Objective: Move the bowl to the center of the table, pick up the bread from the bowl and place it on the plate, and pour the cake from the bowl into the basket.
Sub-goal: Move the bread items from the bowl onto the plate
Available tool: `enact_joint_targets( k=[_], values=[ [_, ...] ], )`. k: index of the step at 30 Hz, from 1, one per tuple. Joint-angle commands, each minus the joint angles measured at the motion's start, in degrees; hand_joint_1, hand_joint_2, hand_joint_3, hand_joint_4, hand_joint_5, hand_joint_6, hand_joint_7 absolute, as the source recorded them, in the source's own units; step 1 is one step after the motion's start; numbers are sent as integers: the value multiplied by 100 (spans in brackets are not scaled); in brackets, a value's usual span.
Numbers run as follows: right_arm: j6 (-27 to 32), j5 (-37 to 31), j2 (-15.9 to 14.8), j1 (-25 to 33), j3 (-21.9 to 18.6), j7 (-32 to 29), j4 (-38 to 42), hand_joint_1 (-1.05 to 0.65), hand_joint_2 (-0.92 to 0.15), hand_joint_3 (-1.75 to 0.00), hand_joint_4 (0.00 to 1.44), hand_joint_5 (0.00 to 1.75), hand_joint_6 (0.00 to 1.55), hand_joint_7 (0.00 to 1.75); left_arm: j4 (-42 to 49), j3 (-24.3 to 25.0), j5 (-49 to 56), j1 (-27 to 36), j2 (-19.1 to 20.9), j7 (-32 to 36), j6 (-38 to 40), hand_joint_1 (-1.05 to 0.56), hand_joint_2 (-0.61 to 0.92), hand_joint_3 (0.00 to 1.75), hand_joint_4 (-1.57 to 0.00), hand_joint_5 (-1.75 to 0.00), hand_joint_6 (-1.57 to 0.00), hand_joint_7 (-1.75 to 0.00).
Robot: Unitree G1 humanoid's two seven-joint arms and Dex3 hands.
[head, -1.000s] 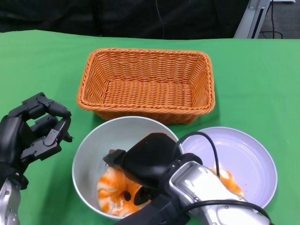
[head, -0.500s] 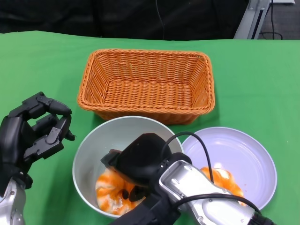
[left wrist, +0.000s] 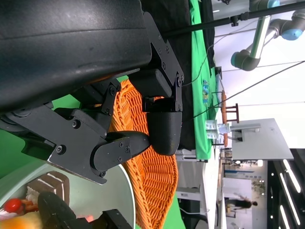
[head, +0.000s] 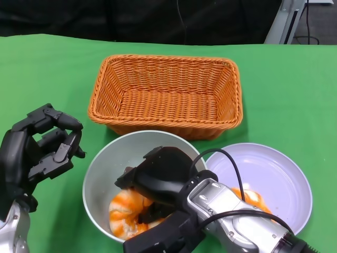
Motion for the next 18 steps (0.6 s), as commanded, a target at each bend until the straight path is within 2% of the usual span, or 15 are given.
enact_joint_targets(
  k=[1, 3, 6, 7, 9, 10, 11, 13, 15, 18],
  values=[
    [-48, 187, -200, 116, -212, -266, -20, -38, -92, -3, 70, 128, 100, 4, 54, 34, 32, -6, 111, 9, -99, -14, 63, 84, -80, -150, -83, -115],
    [-174, 396, -260, 160, -360, -377, -148, -37, -92, -4, 69, 125, 99, 3, 60, 21, 79, -4, 126, 36, -106, -14, 63, 84, -80, -150, -83, -115],
    [-339, 710, -351, 194, -581, -352, -339, -32, -92, -11, 69, 122, 81, 0, 78, 36, 83, -15, 125, 19, -96, -14, 64, 83, -80, -150, -83, -116],
    [-364, 772, -378, 204, -637, -344, -400, -31, -92, -11, 71, 123, 81, 2, 92, 42, 80, -21, 127, 8, -98, -14, 64, 83, -80, -150, -83, -116],
    [-247, 911, -406, 229, -779, -105, -655, -31, -92, -11, 70, 127, 86, 5, 112, 48, 81, -31, 127, 9, -100, -13, 64, 83, -80, -150, -83, -116],
    [-138, 994, -415, 245, -871, 81, -842, -33, -92, -8, 68, 126, 97, 11, 115, 54, 75, -38, 124, 17, -81, -14, 64, 83, -80, -150, -83, -116],
    [-54, 1051, -423, 258, -928, 217, -978, -33, -92, -6, 68, 125, 102, 14, 115, 58, 71, -42, 122, 24, -66, -14, 63, 83, -80, -150, -83, -115],
    [10, 1138, -463, 296, -1025, 361, -1204, -33, -92, -5, 68, 124, 105, 17, 117, 70, 38, -49, 118, 11, -34, -14, 63, 82, -79, -151, -83, -115],
    [37, 1274, -562, 349, -1167, 523, -1510, -33, -92, -6, 77, 109, 108, 18, 120, 90, -22, -57, 109, -18, 1, -11, 64, 83, -79, -151, -83, -115],
    [81, 1325, -622, 381, -1226, 658, -1702, -34, -92, -7, 81, 103, 108, 17, 133, 96, -47, -61, 109, -35, -1, -10, 63, 84, -79, -151, -83, -114]
  ],
)
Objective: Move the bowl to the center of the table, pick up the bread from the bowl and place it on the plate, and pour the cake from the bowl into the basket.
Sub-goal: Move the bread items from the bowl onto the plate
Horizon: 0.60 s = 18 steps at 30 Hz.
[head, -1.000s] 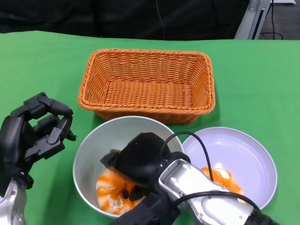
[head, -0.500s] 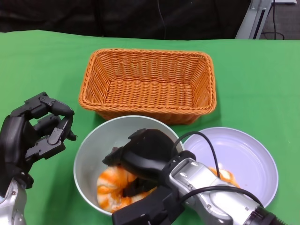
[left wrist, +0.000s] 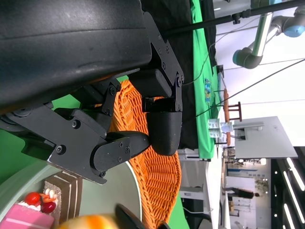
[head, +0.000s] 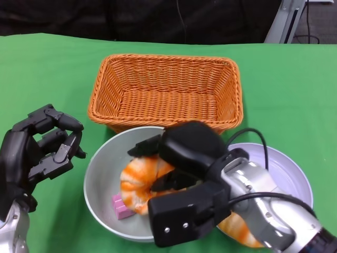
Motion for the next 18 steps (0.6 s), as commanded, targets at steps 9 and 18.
enact_joint_targets(
  k=[9, 18],
  values=[
    [626, 720, -251, 100, -651, 1122, -1170, -28, -92, -2, 87, 128, 115, 7, 225, 44, 1, -64, 182, -43, -124, -11, 64, 84, -79, -149, -82, -115],
    [862, 1023, -348, 271, -975, 1305, -1721, -30, -92, -6, 81, 138, 118, 6, 332, 36, -19, -86, 224, -97, -213, -13, 63, 84, -81, -148, -82, -115]
  ],
)
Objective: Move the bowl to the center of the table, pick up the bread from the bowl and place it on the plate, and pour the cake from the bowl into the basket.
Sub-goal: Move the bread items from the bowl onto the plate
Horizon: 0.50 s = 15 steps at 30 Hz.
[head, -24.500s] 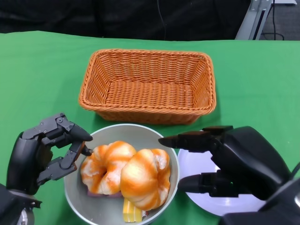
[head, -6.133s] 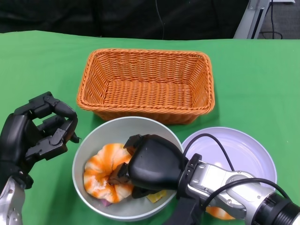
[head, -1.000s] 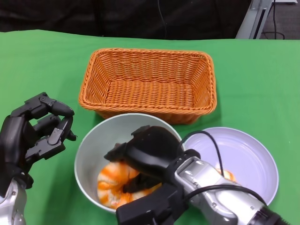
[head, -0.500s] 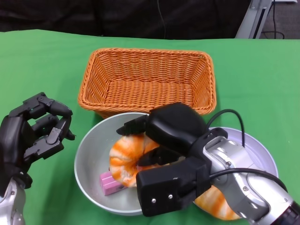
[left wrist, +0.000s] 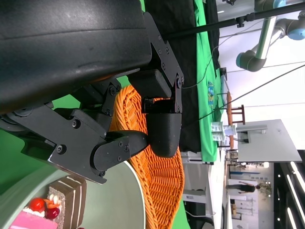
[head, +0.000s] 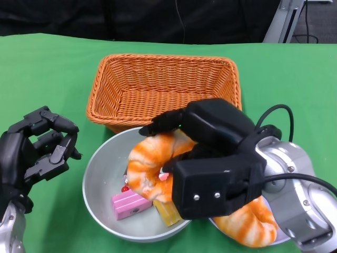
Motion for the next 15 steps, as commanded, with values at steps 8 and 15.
enact_joint_targets(
  k=[8, 15],
  values=[
    [400, 1025, -103, 456, -885, 158, -1056, -28, -92, -8, 72, 166, 117, 22, 39, 14, 48, -9, 148, -20, -47, -10, 64, 85, -80, -150, -83, -115],
    [258, 1443, -332, 685, -1300, 57, -1371, -29, -92, -8, 72, 174, 72, 117, 115, 30, 45, -18, 175, -96, -112, -10, 65, 84, -78, -150, -82, -115]
  ],
)
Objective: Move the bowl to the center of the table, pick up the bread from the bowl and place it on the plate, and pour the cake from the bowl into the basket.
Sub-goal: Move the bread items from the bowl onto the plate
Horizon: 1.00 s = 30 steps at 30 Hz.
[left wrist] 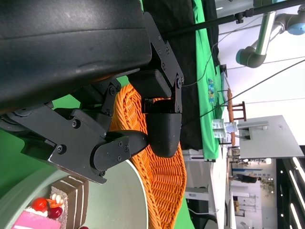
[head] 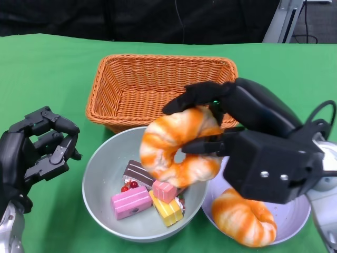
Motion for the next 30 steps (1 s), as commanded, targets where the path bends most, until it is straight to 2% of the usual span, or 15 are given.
enact_joint_targets(
  k=[1, 6, 8, 10, 15, 24, 30],
  values=[
    [-68, 174, -160, 96, -171, -65, -173, -30, -92, -8, 71, 174, 71, 117, 66, 43, -19, -6, 135, -73, -81, -10, 65, 84, -78, -150, -82, -115],
    [-90, 436, -295, 301, -406, -79, -329, -27, -92, -10, 70, 174, 70, 116, 119, 48, -22, -11, 158, -125, -146, -12, 66, 81, -78, -150, -81, -116],
    [196, 546, -371, 734, -907, -186, -620, -26, -92, -11, 69, 174, 70, 116, 242, 79, -45, -42, 236, -218, -185, -10, 67, 80, -78, -149, -81, -116],
    [174, 675, -450, 1086, -1319, -317, -684, -23, -92, -13, 69, 175, 68, 116, 319, 112, -81, -63, 280, -293, -188, -8, 68, 80, -79, -148, -81, -115],
    [104, 812, -478, 1475, -1726, -643, -522, -20, -92, -13, 69, 168, 67, 116, 436, 147, -84, -97, 340, -365, -235, -9, 68, 78, -81, -146, -83, -114],
    [159, 872, -623, 1893, -2004, -987, 115, -16, -92, -15, 67, 163, 63, 111, 603, 166, -87, -142, 429, -468, -261, -9, 67, 78, -80, -147, -82, -115],
    [479, 883, -583, 1922, -1866, -983, 617, -16, -92, -17, 61, 157, 63, 109, 660, 162, -83, -168, 468, -519, -252, -9, 68, 78, -80, -147, -82, -114]
  ],
)
